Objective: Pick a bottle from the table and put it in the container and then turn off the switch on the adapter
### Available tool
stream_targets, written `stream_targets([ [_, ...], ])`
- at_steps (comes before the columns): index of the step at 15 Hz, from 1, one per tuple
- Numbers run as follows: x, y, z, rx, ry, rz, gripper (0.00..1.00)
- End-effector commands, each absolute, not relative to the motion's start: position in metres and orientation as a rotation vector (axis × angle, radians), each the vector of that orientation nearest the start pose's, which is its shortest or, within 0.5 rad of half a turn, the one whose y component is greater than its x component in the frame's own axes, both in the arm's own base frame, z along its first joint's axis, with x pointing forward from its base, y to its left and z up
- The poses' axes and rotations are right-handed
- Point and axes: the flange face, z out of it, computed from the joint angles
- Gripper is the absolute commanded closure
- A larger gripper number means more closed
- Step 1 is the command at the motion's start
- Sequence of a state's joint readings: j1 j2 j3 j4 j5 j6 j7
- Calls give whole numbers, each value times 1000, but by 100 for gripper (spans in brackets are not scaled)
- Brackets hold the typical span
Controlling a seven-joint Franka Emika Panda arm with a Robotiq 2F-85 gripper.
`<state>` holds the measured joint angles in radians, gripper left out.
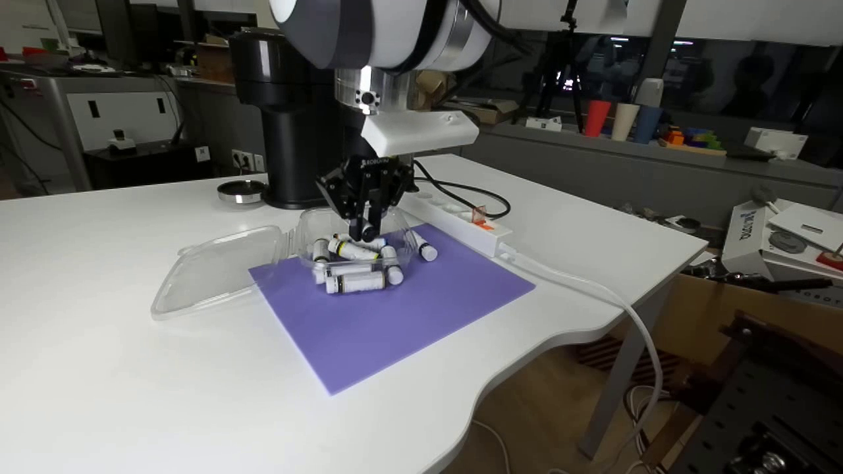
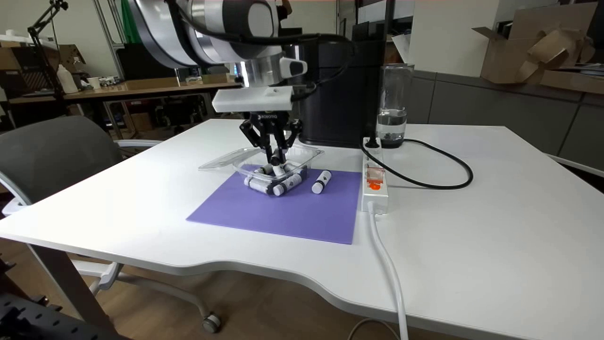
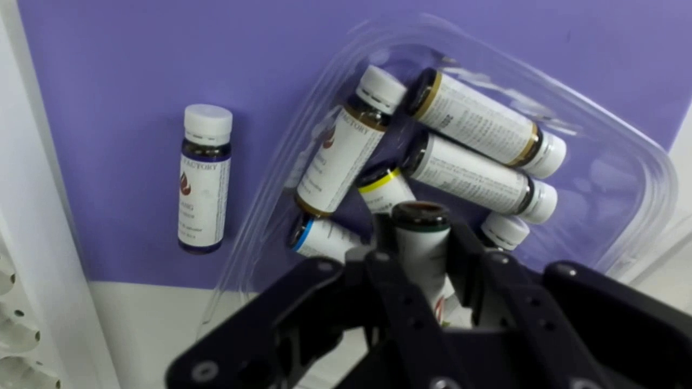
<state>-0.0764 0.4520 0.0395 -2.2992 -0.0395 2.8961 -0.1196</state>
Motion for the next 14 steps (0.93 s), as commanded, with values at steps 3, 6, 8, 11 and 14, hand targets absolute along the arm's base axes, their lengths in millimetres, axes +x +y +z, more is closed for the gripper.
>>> stream_targets([
  [3, 540, -17, 142, -3135, -171, -159, 88],
  [6, 540, -16, 143, -3133, -177, -160, 42],
  [8, 540, -16, 150, -3131, -181, -183, 28],
  [11, 541, -17, 167, -3129, -199, -233, 6],
  [14, 543, -22, 196, -3133, -205, -301, 0],
])
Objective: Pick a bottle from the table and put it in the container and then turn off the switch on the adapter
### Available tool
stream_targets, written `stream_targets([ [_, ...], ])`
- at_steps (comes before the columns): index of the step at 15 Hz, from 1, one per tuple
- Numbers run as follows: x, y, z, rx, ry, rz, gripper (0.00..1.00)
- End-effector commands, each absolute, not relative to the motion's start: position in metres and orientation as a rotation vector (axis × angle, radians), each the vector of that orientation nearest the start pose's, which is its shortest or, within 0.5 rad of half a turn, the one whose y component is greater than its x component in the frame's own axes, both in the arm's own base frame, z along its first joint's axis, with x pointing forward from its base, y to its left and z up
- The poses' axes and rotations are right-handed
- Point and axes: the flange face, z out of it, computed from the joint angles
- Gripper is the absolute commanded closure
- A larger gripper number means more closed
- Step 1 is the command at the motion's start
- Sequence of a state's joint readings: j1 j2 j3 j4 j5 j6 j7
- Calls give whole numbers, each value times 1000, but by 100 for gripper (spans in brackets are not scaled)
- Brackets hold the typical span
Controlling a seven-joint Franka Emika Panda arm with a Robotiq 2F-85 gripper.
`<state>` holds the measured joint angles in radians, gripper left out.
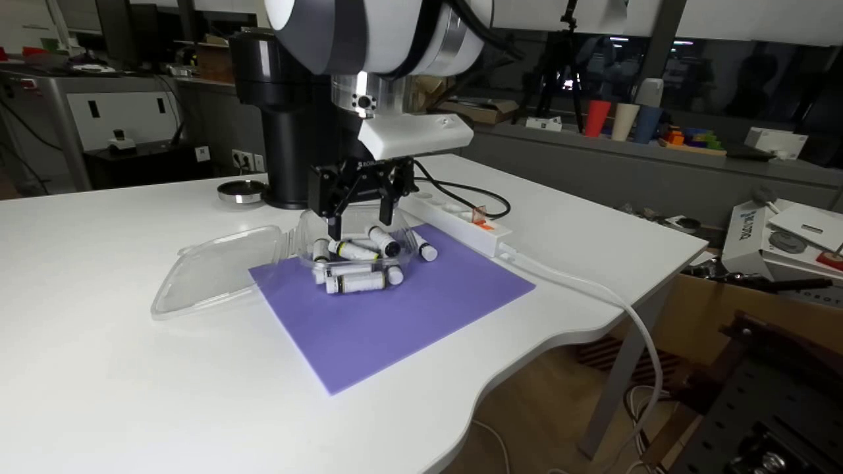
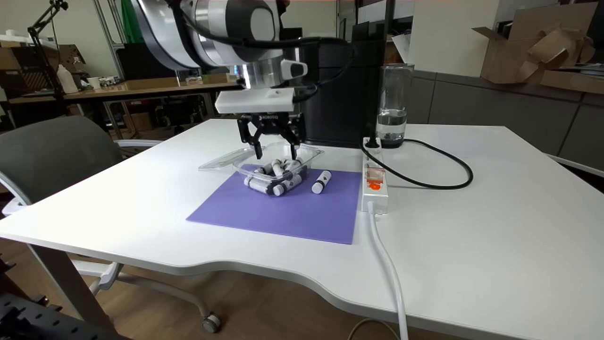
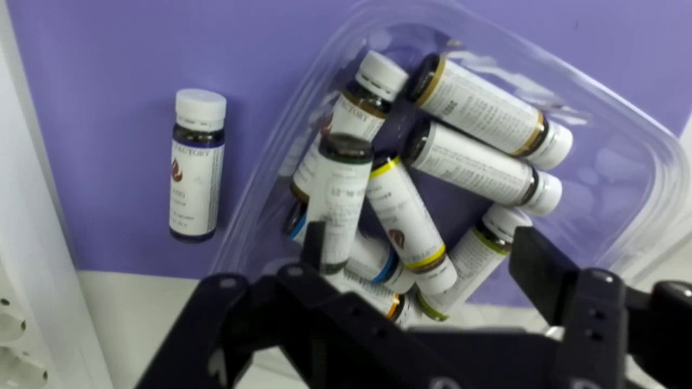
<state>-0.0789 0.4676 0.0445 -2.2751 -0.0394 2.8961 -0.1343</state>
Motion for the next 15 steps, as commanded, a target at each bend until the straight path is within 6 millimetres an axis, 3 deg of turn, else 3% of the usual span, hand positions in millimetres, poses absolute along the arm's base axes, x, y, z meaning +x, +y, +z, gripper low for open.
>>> stream_targets([
  [1, 544, -25, 205, -3139, -198, -322, 0],
  [3, 542, -38, 225, -3154, -159, -371, 0],
  [6, 539, -76, 251, -3183, -52, -434, 0],
  [7, 538, -90, 257, -3190, -8, -445, 25],
  [8, 538, -107, 260, -3199, 47, -455, 27],
  [11, 538, -149, 259, -3222, 157, -457, 49],
  [15, 534, -177, 241, -3222, 242, -348, 77],
])
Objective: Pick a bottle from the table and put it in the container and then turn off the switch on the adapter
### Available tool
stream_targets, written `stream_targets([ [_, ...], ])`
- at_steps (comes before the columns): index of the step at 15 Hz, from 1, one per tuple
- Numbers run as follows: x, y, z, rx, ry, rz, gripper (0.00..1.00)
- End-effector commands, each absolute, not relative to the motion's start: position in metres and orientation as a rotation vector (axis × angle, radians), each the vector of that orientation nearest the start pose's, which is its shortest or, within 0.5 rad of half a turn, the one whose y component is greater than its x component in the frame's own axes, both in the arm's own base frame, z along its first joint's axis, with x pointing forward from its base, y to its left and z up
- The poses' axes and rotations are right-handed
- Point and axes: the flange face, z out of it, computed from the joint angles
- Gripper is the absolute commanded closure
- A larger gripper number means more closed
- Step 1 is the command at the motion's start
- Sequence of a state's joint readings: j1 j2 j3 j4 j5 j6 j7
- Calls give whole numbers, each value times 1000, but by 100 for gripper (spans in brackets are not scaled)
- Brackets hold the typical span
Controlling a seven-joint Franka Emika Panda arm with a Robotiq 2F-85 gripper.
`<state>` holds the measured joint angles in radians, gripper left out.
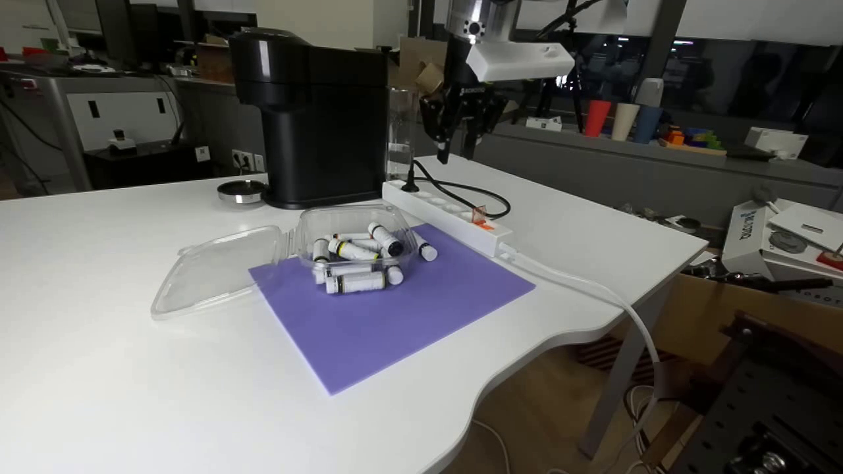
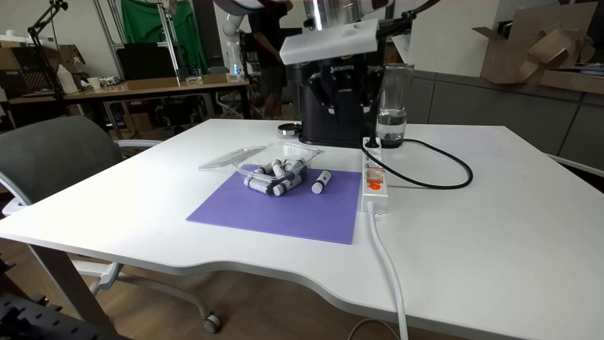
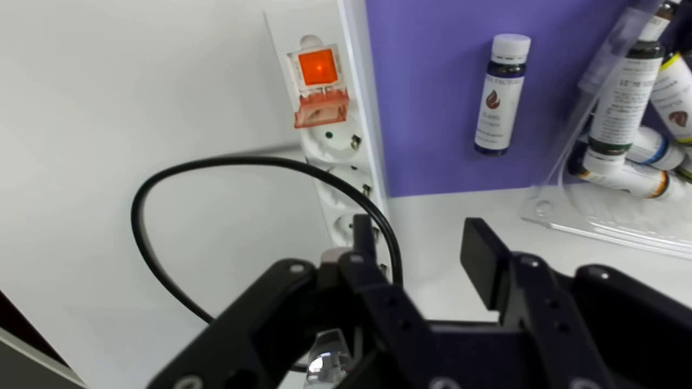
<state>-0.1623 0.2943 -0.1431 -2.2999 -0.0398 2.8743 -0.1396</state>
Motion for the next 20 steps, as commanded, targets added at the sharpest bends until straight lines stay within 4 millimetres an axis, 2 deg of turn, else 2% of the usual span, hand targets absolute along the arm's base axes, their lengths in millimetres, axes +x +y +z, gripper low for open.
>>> stream_targets([
  [1, 531, -180, 238, -3226, 254, -303, 83],
  [3, 525, -187, 234, -3231, 284, -234, 97],
  [4, 523, -191, 232, -3232, 298, -209, 99],
  [7, 518, -202, 223, -3231, 304, -139, 100],
  [11, 516, -212, 196, -3212, 143, 57, 100],
  [12, 508, -203, 205, -3220, 193, -13, 99],
  [15, 510, -209, 192, -3216, 155, 47, 100],
  [20, 519, -209, 178, -3233, 115, -53, 100],
])
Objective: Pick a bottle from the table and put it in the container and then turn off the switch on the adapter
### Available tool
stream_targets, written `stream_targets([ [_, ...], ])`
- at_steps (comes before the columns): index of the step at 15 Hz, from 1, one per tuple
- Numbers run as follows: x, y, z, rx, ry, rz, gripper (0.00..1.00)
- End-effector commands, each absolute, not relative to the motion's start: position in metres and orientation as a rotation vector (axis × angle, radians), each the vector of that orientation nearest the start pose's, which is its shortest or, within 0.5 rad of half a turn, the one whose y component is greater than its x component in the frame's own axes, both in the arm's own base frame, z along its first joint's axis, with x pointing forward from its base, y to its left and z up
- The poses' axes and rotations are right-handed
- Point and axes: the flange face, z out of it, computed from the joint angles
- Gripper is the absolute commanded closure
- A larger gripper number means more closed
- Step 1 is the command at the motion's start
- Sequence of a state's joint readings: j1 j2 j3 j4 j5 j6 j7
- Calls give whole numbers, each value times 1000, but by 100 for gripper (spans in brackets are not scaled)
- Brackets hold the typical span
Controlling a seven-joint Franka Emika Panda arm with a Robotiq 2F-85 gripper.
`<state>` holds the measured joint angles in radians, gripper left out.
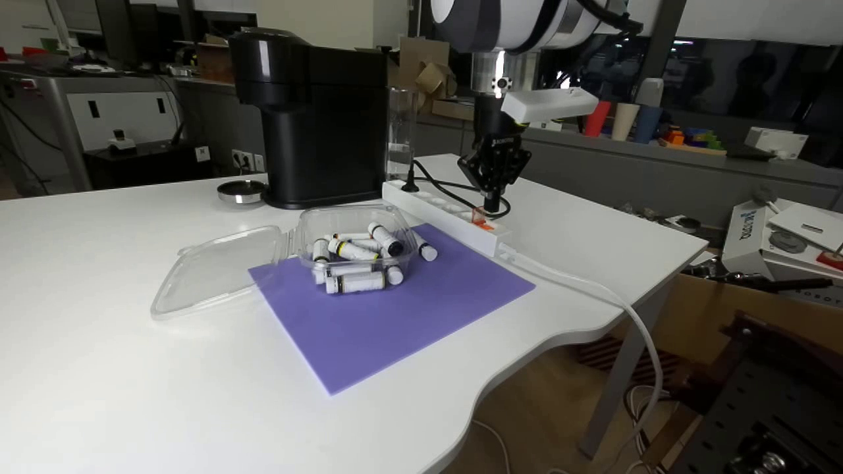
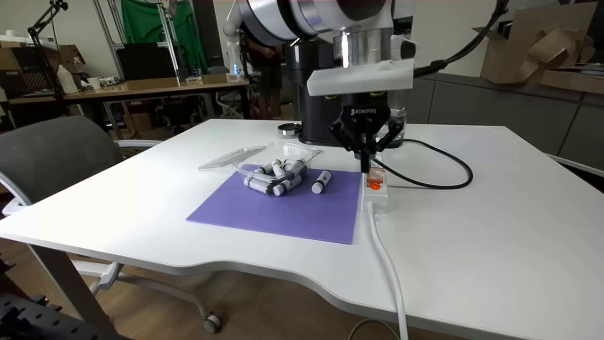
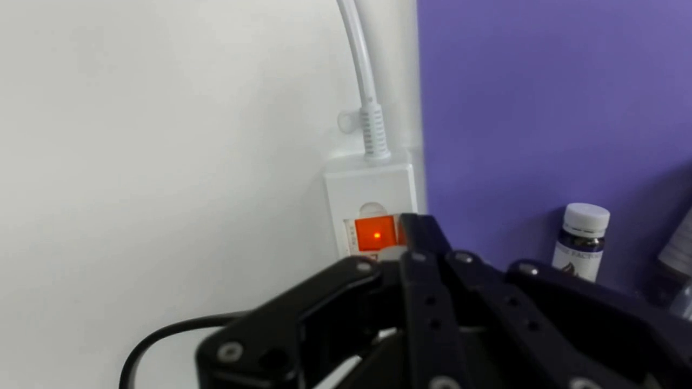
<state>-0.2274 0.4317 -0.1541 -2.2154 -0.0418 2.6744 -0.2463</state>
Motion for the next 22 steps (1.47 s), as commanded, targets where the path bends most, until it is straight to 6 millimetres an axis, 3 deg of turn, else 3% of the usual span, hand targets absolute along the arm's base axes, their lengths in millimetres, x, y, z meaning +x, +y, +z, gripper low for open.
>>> stream_targets([
  [1, 521, -209, 174, -3234, 114, -62, 100],
  [5, 520, -208, 163, -3227, 103, -54, 100],
  [16, 526, -229, 159, -3226, 140, -50, 100],
  [22, 537, -229, 142, -3192, -51, 32, 100],
])
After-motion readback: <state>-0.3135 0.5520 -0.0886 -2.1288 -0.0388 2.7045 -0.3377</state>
